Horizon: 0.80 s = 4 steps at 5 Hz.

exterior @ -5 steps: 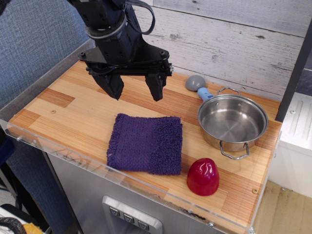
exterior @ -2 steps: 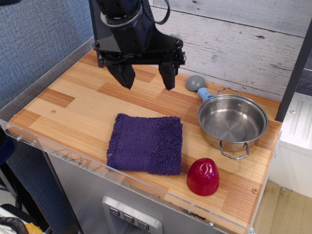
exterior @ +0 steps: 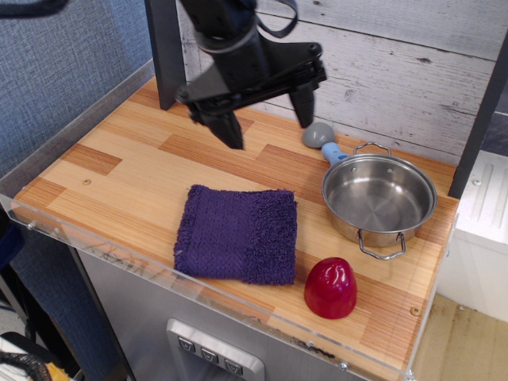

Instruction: Move the spoon to the far left edge of the counter.

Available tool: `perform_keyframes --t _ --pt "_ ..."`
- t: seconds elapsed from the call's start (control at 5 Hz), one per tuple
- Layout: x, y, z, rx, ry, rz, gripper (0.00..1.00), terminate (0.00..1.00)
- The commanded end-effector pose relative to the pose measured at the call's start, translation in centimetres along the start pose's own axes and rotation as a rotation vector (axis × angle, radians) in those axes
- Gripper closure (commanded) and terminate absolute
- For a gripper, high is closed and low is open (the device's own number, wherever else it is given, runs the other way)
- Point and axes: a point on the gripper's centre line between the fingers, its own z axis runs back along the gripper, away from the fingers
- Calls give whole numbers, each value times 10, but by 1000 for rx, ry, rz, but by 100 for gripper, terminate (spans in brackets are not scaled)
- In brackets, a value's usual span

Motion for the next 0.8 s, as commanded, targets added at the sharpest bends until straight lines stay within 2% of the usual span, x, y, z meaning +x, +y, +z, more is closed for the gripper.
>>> perform_keyframes --t 0.0,0.6 --pt "22 -24 -23 15 -2 190 0 0" --pt "54 -39 -80 44 28 230 0 0"
